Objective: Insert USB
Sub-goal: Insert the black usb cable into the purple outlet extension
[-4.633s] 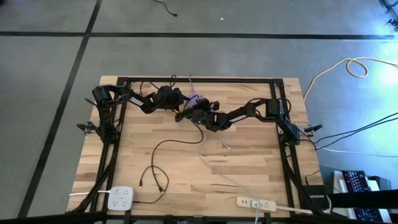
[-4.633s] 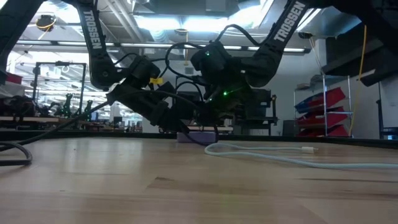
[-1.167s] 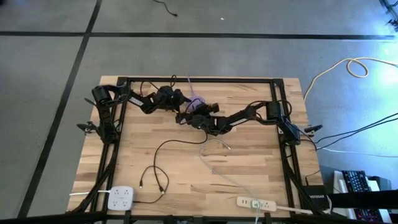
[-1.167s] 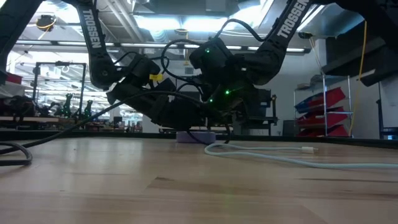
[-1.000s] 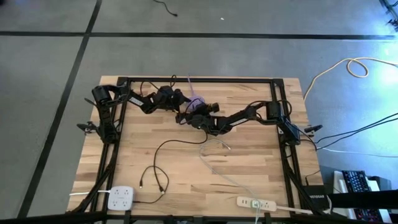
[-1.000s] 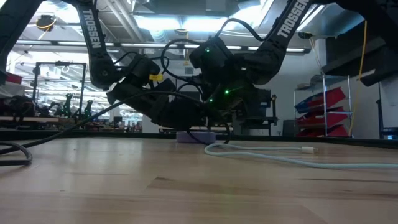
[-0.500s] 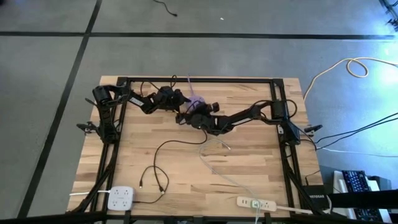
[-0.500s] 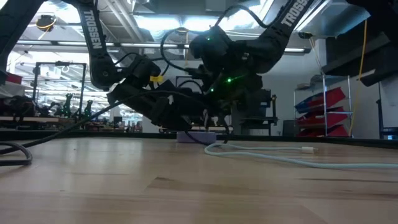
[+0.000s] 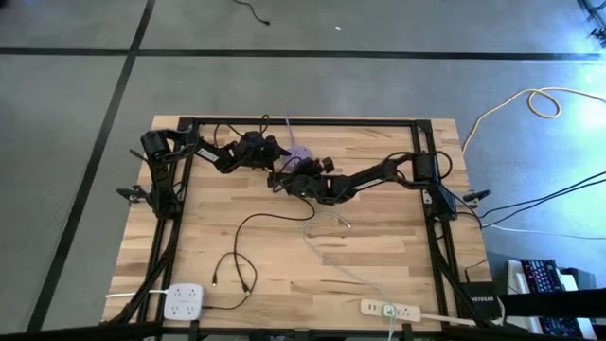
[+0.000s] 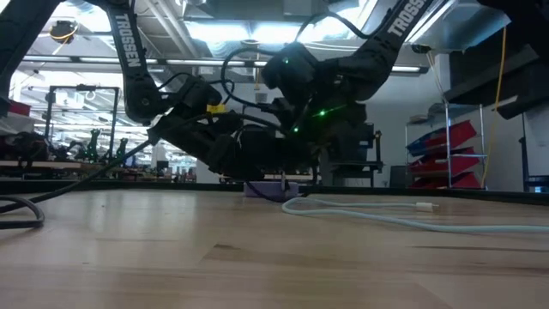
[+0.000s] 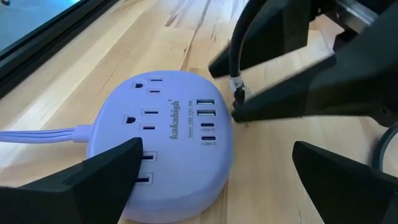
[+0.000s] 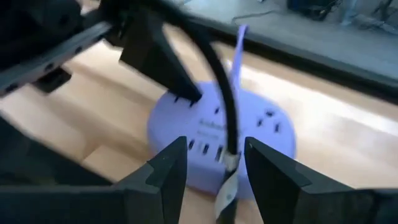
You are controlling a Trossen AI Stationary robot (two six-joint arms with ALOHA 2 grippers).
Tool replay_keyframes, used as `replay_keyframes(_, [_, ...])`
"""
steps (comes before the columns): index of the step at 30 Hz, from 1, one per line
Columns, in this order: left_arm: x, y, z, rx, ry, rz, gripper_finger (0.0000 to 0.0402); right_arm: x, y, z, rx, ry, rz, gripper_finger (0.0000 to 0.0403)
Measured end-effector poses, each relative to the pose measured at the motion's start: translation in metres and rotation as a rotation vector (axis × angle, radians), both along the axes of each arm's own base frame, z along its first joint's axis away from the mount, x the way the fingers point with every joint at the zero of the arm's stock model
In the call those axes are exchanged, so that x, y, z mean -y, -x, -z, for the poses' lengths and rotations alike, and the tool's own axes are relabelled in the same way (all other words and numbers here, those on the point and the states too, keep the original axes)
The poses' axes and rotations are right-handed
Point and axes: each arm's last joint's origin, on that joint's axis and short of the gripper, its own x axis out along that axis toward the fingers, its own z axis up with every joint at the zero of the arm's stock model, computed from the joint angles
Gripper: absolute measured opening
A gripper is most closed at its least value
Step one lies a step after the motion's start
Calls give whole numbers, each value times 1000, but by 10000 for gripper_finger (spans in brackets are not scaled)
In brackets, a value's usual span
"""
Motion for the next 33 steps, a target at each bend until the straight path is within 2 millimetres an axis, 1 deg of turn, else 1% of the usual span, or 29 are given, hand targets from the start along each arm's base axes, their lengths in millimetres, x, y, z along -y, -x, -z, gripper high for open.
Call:
replay_keyframes(5, [0, 0, 0, 0, 0, 3, 400, -1, -1, 0, 10, -60, -57, 140])
replay_keyframes(11, [0, 0, 0, 1, 3, 0, 400, 4, 0, 1, 16, -114, -66, 140])
replay_keyframes(16, [0, 0, 0, 2, 3, 1, 400, 3, 7, -14, -33, -180, -115, 140])
replay_keyframes(21, [0, 0, 0, 2, 3, 1, 400, 2, 12, -34, -10, -198, -114, 140])
replay_keyframes(27, [0, 0, 0, 2, 4, 1, 400, 2, 16, -31, -22, -239, -75, 140])
replay_keyframes(33, [1, 0, 0, 2, 4, 2, 400, 2, 17, -30, -32, -227, -71, 147])
